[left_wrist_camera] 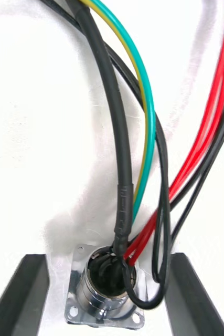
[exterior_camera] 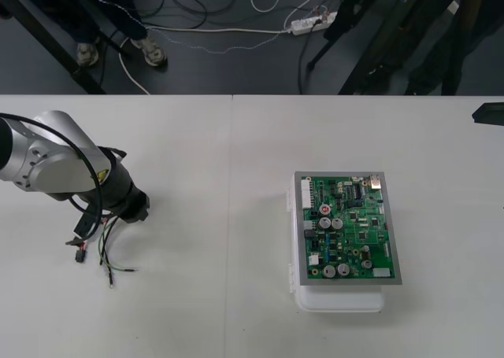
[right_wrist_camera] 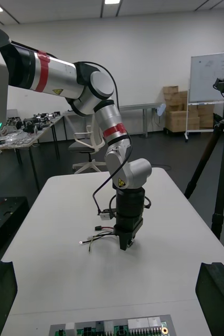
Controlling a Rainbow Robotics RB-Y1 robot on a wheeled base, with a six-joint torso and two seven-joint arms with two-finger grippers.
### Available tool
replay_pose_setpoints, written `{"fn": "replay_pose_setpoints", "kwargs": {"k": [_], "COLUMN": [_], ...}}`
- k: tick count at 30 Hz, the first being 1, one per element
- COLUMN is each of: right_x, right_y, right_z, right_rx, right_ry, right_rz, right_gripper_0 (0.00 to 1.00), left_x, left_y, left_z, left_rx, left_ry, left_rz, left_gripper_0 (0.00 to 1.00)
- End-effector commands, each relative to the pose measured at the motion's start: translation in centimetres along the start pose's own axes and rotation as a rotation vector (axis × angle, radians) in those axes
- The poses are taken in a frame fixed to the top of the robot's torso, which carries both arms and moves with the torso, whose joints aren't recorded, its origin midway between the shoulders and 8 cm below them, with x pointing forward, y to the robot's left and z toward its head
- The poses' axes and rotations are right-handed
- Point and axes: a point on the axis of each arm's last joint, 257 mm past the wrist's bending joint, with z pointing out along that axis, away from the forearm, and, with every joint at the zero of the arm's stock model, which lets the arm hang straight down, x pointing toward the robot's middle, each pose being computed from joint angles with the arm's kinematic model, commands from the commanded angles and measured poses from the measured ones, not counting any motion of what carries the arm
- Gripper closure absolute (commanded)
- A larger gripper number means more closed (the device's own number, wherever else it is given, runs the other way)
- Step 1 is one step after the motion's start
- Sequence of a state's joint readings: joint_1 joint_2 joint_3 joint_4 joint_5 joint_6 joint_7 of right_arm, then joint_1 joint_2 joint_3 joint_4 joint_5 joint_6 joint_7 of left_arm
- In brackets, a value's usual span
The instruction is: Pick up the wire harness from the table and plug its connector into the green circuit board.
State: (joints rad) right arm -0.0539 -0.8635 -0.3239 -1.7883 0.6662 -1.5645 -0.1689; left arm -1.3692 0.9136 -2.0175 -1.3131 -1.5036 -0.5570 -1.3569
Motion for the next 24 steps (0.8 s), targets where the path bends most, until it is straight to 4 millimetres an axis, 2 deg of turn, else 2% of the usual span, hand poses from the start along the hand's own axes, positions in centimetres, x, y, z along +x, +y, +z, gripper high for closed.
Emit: {"fn": "replay_pose_setpoints", "kwargs": {"k": [1,2,3,4,5,6,10,16,19,24], "right_x": [-0.4,-0.4,-0.4,-0.4,-0.4,-0.4,-0.4,-0.5,-0.5,-0.5], "right_y": [0.7,0.7,0.7,0.7,0.7,0.7,0.8,1.0,1.0,1.0], "right_z": [0.8,0.8,0.8,0.8,0.8,0.8,0.8,1.0,1.0,1.0], "right_rx": [-0.035,-0.035,-0.035,-0.035,-0.035,-0.035,-0.036,-0.043,-0.042,-0.044], "right_ry": [-0.006,-0.005,-0.005,-0.005,-0.005,-0.003,-0.006,-0.005,-0.003,-0.005], "right_rz": [-0.059,-0.059,-0.062,-0.065,-0.065,-0.065,-0.065,-0.069,-0.07,-0.069], "right_gripper_0": [0.0,0.0,0.0,0.0,0.0,0.0,0.0,0.0,0.0,0.0], "left_x": [1.4,1.5,1.4,1.4,1.4,1.4,1.4,2.0,2.4,3.4], "left_y": [1.1,1.2,1.1,1.1,1.2,1.1,1.1,-0.1,-0.3,-0.7], "left_z": [0.6,0.6,0.6,0.6,0.6,0.6,0.6,0.2,-0.8,-3.4], "left_rx": [-0.018,-0.017,-0.017,-0.017,-0.018,-0.017,-0.017,-0.006,-0.026,-0.067], "left_ry": [0.053,0.054,0.053,0.053,0.053,0.053,0.053,0.067,0.074,0.059], "left_rz": [0.152,0.154,0.153,0.153,0.154,0.153,0.151,0.104,0.034,-0.097], "left_gripper_0": [0.55,0.65,0.79,0.85,0.98,1.0,1.0,1.0,1.0,1.0]}}
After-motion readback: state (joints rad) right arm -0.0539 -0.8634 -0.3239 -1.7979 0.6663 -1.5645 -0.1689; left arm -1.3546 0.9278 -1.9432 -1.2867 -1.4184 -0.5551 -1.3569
